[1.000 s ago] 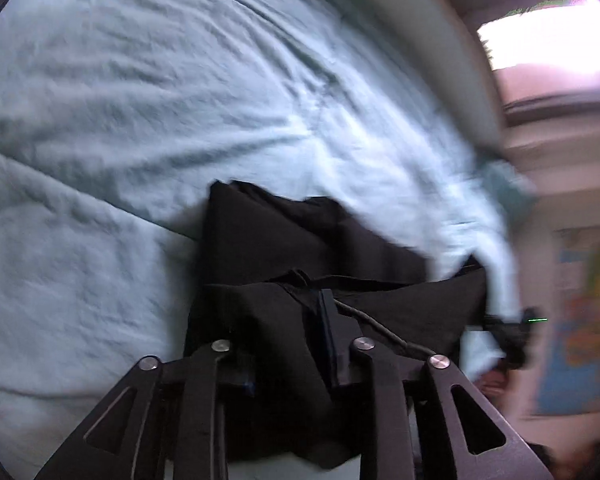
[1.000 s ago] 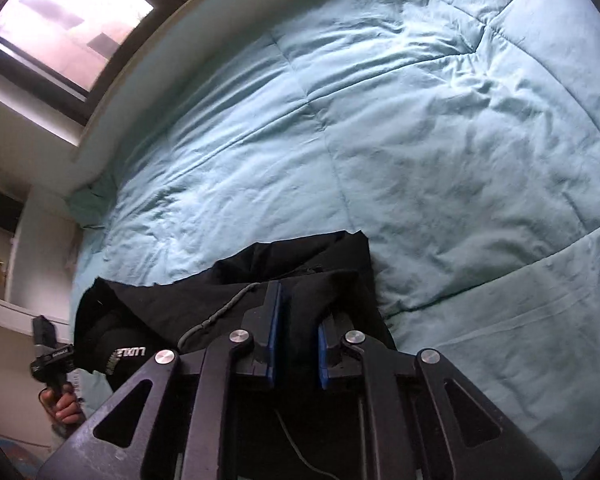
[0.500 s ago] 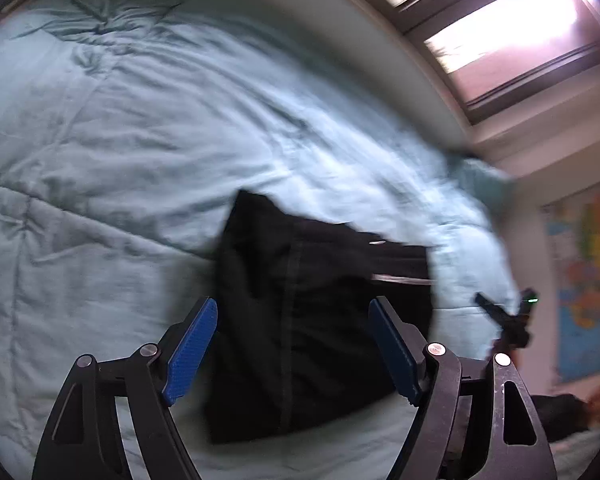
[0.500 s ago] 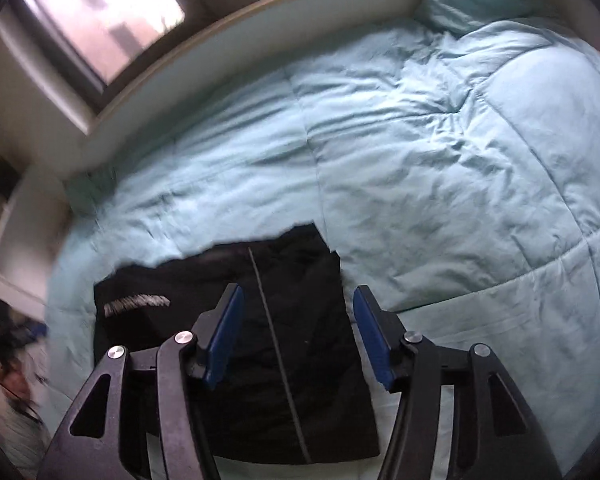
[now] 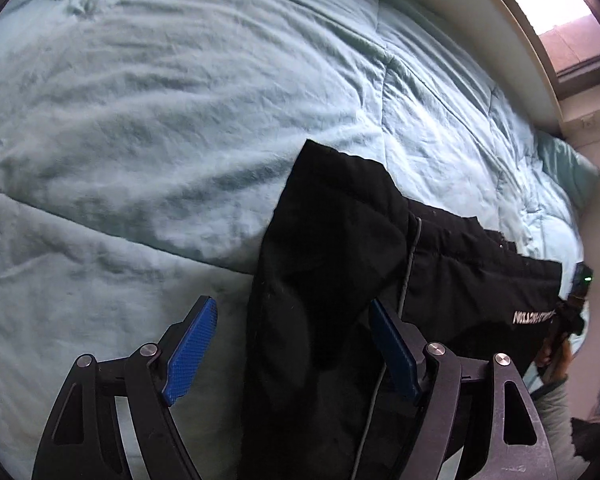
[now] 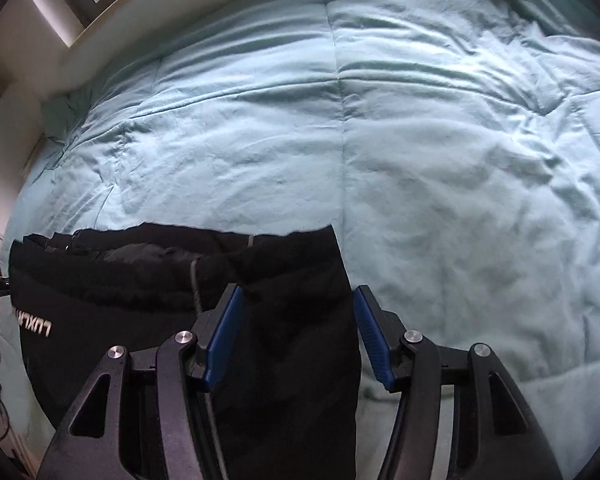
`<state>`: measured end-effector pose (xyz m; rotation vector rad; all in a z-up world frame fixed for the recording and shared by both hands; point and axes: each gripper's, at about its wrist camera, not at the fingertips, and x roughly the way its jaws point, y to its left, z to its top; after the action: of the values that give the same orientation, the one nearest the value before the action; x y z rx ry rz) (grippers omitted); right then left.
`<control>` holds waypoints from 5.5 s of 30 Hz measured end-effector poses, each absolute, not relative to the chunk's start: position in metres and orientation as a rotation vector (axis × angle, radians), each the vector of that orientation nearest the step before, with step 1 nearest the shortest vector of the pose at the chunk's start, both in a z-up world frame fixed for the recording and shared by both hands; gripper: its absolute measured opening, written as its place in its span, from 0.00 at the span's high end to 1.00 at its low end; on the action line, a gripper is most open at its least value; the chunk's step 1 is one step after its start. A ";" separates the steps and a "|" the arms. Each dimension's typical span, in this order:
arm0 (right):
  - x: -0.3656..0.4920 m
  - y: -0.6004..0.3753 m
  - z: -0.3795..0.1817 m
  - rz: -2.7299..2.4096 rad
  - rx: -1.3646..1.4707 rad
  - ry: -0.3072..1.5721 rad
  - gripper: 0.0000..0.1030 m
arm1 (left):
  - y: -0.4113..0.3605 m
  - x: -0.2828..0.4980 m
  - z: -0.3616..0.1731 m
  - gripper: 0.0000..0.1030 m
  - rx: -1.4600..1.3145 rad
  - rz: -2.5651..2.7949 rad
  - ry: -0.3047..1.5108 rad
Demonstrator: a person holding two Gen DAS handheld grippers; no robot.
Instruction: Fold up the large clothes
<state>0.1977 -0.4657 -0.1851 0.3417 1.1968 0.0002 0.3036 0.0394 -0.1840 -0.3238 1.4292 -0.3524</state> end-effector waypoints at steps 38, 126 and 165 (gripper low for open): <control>0.084 -0.341 -0.168 -0.175 0.292 1.211 0.60 | -0.038 0.215 -0.162 0.50 -0.049 -0.214 1.304; 0.078 -0.471 -0.189 -0.189 0.475 1.197 0.23 | 0.053 0.263 -0.188 0.32 -0.426 -0.234 1.392; 0.109 -0.462 -0.237 0.257 0.606 1.253 0.30 | 0.018 0.296 -0.253 0.37 -0.509 -0.576 1.496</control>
<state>0.1093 -0.4619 -0.2366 0.6060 1.2534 0.2567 0.2963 0.0183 -0.2530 -0.5091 1.4962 -0.5761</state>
